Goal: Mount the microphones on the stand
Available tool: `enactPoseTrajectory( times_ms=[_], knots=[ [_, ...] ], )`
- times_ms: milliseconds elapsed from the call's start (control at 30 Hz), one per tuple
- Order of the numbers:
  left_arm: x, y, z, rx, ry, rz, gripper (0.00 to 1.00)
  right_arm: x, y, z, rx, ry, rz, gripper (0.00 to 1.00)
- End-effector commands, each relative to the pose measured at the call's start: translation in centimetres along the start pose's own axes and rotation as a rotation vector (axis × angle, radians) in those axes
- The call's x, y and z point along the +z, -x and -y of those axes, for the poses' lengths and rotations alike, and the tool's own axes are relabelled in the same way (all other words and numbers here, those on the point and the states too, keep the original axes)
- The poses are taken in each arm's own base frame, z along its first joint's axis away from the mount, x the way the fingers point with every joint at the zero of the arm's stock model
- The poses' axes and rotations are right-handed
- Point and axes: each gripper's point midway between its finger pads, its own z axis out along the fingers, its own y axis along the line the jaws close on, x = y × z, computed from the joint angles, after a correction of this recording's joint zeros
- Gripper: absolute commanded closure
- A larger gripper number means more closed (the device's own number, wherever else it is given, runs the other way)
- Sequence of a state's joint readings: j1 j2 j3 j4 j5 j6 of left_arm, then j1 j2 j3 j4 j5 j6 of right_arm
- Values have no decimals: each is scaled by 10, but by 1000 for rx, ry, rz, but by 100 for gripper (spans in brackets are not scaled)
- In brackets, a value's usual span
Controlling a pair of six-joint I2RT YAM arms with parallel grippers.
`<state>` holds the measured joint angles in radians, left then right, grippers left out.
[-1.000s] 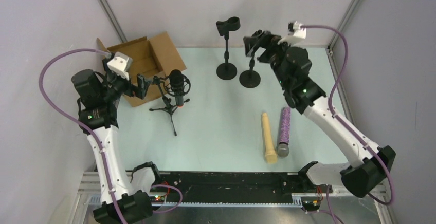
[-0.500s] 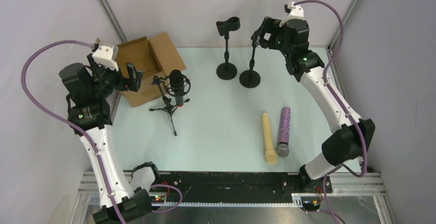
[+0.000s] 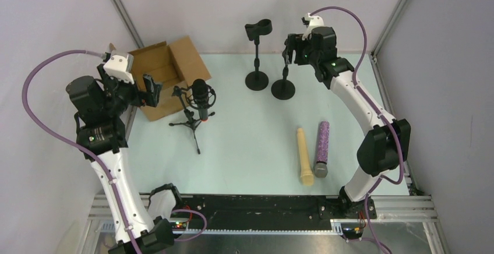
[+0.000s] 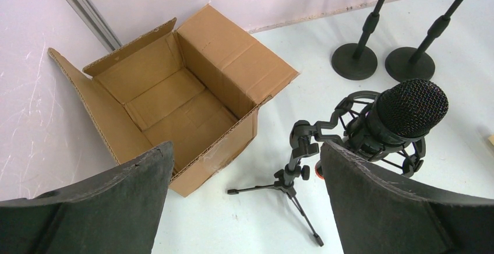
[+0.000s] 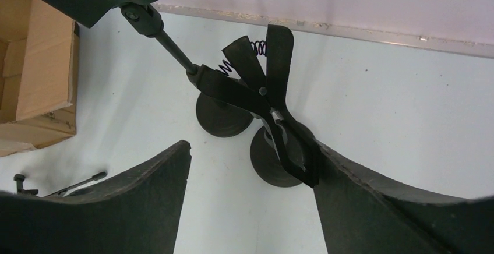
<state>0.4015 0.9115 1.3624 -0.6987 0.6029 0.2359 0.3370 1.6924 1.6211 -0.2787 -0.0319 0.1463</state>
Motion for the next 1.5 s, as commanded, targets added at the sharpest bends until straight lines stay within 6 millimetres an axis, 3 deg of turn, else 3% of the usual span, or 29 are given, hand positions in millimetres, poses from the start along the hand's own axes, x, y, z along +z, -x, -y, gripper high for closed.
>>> enactPoseTrajectory(
  times_ms=[0,167,267,400,500,633,733,800,833,867,900,1000,1100,1133,1333,1467],
  knots=[
    [-2,1,0,-14,8,7,0,-7,21,-1,-66,-9,82,27],
    [-1,-2,2,-24,-4,2,0,-10,30,6,-84,-45,107,44],
    [0,-3,2,-29,-7,1,0,-11,32,5,-82,-46,112,64],
    [-1,-6,5,-30,-16,0,0,-17,38,-2,-81,-31,132,88],
    [0,-9,6,-38,-24,-5,0,-30,46,-17,-84,0,159,98],
    [1,-12,10,-58,-41,-7,0,-56,55,-48,-96,75,209,100],
    [0,-10,17,-73,-72,-1,0,-74,39,-66,-95,116,204,100],
    [0,-10,20,-76,-92,3,0,-98,36,-80,-86,153,226,100],
    [0,-9,22,-78,-100,5,0,-100,20,-90,-94,174,200,100],
    [-1,-8,26,-77,-121,12,0,-112,22,-94,-93,178,215,100],
    [-2,-7,28,-73,-133,16,0,-117,5,-107,-106,205,187,100],
    [-7,-1,42,-61,-199,43,0,-147,-11,-137,-109,278,188,100],
    [-15,7,56,-45,-260,74,0,-165,-42,-150,-105,334,147,100],
    [-17,8,59,-38,-275,82,0,-180,-42,-159,-104,377,160,100],
    [-39,11,97,38,-449,150,0,-214,-90,-176,-175,523,104,100],
    [-61,7,131,76,-632,202,0,-228,-107,-189,-226,630,71,100]
  ],
)
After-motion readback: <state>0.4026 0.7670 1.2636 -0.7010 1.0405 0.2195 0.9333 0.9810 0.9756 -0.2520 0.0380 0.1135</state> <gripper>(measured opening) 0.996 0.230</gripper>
